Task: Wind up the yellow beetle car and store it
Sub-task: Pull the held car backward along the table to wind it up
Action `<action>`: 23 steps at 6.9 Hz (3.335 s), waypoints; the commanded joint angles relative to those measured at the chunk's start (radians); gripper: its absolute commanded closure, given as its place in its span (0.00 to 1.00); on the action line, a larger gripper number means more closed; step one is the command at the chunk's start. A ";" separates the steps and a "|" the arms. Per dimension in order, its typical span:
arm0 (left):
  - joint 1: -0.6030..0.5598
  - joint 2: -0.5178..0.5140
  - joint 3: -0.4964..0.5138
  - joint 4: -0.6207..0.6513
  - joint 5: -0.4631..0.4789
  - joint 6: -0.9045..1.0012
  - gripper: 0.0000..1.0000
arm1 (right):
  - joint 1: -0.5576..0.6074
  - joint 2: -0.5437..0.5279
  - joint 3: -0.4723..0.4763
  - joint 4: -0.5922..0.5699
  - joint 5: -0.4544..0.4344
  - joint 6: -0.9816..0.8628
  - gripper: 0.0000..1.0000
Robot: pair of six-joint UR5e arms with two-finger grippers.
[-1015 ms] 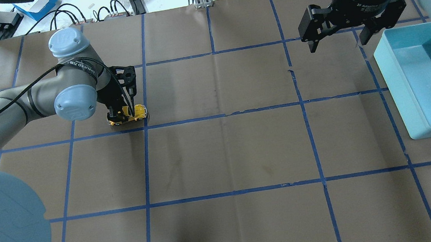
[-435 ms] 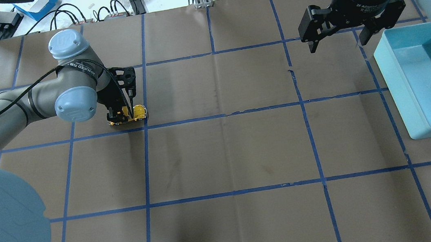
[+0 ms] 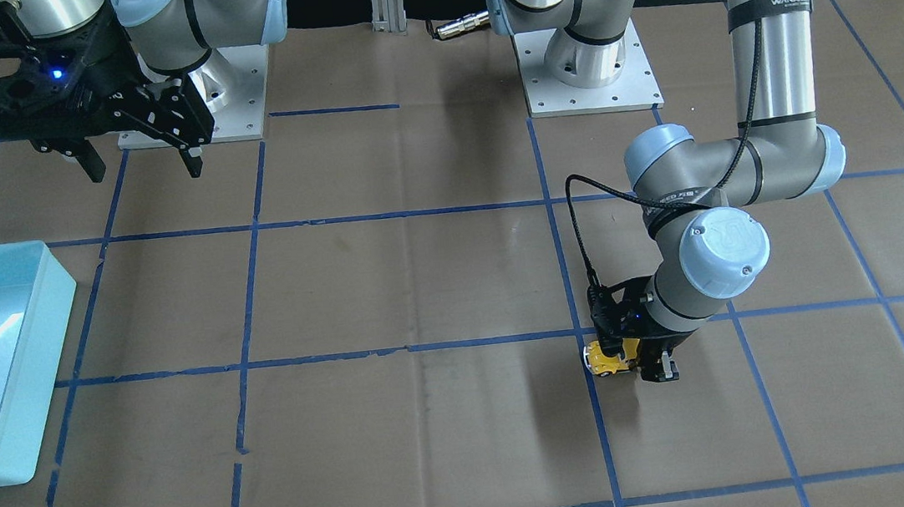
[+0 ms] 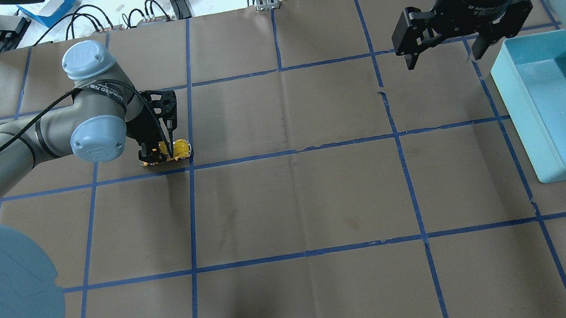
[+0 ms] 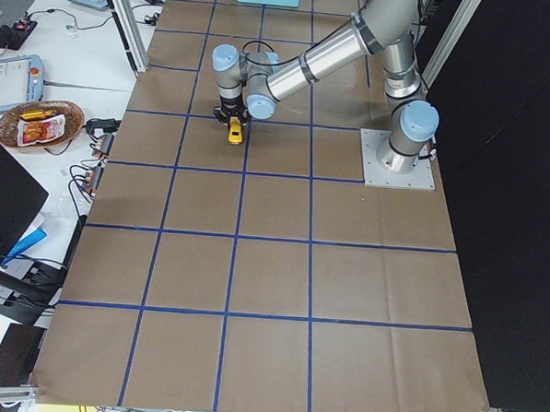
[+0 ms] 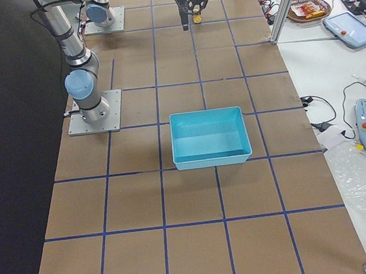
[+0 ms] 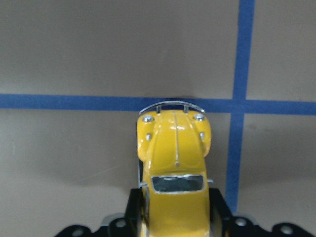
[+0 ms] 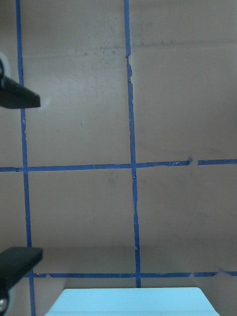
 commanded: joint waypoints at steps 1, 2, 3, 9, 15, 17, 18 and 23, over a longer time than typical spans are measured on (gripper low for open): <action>0.003 0.001 0.000 0.001 0.000 0.005 1.00 | 0.000 -0.001 0.001 0.000 0.000 0.000 0.01; 0.004 0.001 0.000 0.001 0.002 0.005 1.00 | 0.000 -0.001 0.001 0.000 0.000 0.000 0.01; 0.006 0.002 0.000 0.002 0.002 0.005 1.00 | 0.000 -0.001 0.001 0.000 0.000 0.000 0.01; 0.072 0.002 -0.014 0.017 -0.007 0.066 1.00 | 0.000 -0.001 0.001 0.000 0.000 0.000 0.01; 0.142 0.002 -0.017 0.017 -0.012 0.143 1.00 | 0.000 -0.002 0.001 0.000 0.000 0.000 0.01; 0.164 0.002 -0.017 0.017 -0.014 0.164 1.00 | 0.000 -0.002 0.000 0.000 0.000 0.000 0.01; 0.171 0.002 -0.017 0.017 -0.012 0.196 1.00 | 0.000 -0.001 0.000 0.000 0.000 0.000 0.01; 0.222 0.004 -0.019 0.016 -0.012 0.229 1.00 | 0.000 -0.001 0.000 -0.002 0.000 0.000 0.01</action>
